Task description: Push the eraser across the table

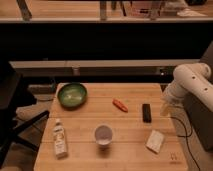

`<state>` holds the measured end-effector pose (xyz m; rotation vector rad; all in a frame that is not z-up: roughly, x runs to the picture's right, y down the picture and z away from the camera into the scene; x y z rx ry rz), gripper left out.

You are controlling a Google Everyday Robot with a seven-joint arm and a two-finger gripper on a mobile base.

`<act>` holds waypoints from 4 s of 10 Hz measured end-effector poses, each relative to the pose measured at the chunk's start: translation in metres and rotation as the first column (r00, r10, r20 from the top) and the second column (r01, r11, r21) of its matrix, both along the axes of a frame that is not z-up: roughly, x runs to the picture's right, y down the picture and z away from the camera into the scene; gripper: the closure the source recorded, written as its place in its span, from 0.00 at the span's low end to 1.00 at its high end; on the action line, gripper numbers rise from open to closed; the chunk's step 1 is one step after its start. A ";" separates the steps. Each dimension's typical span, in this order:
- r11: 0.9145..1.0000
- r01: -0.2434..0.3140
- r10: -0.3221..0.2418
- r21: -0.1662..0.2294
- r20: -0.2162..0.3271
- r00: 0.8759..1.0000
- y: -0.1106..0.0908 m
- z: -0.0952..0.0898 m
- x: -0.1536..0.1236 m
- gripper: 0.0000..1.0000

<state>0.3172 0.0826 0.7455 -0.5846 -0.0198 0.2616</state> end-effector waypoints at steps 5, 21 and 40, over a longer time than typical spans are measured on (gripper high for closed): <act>0.999 -0.043 0.043 -0.001 0.000 0.999 0.008 0.018 0.009 0.43; 0.995 -0.089 0.089 -0.034 -0.010 0.996 0.042 0.054 0.007 1.00; 0.996 0.078 -0.076 -0.043 0.035 0.996 0.071 0.104 -0.060 1.00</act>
